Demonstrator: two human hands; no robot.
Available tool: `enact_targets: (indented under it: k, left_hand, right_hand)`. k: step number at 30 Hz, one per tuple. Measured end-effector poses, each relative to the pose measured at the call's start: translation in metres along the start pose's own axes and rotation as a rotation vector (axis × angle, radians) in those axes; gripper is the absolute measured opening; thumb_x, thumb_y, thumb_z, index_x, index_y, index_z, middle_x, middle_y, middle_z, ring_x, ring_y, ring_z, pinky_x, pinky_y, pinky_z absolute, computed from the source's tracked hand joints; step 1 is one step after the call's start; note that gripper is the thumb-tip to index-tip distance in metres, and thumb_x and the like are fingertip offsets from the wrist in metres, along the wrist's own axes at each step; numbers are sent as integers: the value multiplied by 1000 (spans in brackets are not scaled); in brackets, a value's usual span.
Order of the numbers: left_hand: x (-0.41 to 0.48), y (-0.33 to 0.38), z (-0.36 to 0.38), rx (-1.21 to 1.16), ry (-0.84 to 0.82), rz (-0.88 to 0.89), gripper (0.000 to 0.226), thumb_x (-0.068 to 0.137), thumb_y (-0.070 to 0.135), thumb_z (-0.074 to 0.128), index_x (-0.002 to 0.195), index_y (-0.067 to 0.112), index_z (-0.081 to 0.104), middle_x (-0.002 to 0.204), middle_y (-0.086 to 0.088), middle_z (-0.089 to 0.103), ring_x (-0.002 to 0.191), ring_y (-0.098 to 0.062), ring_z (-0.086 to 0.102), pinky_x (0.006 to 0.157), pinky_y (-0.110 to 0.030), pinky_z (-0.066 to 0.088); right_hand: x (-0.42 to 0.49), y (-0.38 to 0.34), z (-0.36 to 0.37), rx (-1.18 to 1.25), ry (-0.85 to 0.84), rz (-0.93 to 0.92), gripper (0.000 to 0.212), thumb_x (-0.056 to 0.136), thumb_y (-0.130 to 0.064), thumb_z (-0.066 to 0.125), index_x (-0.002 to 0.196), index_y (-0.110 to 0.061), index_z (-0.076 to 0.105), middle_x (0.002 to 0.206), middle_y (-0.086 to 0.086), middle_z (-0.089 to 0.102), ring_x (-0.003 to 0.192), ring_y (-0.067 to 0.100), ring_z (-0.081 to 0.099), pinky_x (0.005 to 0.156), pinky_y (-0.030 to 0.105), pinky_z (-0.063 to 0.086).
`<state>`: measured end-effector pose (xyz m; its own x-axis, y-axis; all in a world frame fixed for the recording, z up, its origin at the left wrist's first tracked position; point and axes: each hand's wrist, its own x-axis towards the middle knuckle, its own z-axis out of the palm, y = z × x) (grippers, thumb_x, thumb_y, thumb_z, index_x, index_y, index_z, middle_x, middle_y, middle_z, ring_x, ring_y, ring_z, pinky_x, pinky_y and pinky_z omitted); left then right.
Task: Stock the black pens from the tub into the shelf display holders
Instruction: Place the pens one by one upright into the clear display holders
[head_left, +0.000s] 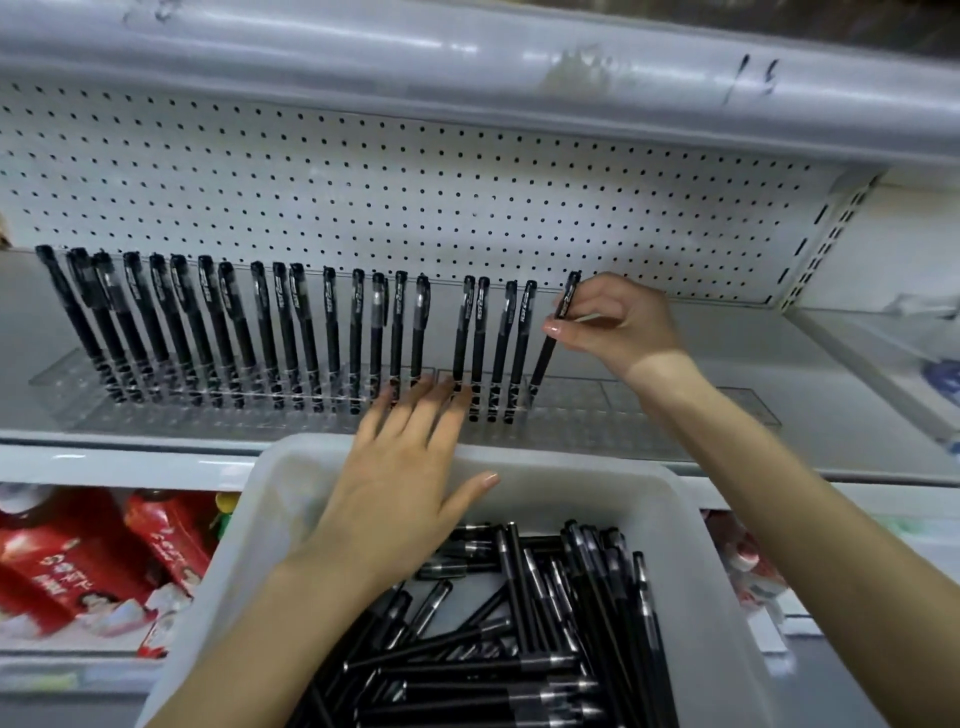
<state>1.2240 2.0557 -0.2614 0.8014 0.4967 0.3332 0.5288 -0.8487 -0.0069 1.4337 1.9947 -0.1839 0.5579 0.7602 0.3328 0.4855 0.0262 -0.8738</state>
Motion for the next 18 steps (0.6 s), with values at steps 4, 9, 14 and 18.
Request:
enact_targets:
  k: [4,9,14,18]
  left_hand:
    - [0,0,0,11,2,4,73,93,66,19,143,15,37,146,-2,39,138,-18,28,114,-39,8]
    - [-1,0,0,5,0,8,75,93,67,17,145,16,33,149,-1,35,140,-16,22,114,-38,5]
    - [-2,0,1,2,15,6,77,91,68,14,147,16,28,152,-1,30,142,-16,19,115,-38,3]
    - [-1,2,0,39,16,8,77,92,66,17,144,12,33,148,-5,36,140,-19,27,115,-39,8]
  right_hand:
    - [-2,2,2,-37,-7,-1,24,69,-7,80,80,-17,62,77,-10,65,68,-11,59,74,12,49]
    - [-4,6,2,-41,-20,33,23,70,-10,80,84,-15,63,80,-10,65,75,-4,60,78,16,49]
    - [-7,6,1,-45,-30,39,25,71,-12,80,80,-24,60,81,-15,63,76,-10,57,70,2,43]
    - [-9,8,0,-30,-31,44,26,69,-10,81,83,-22,62,84,-11,65,82,-2,61,79,10,46]
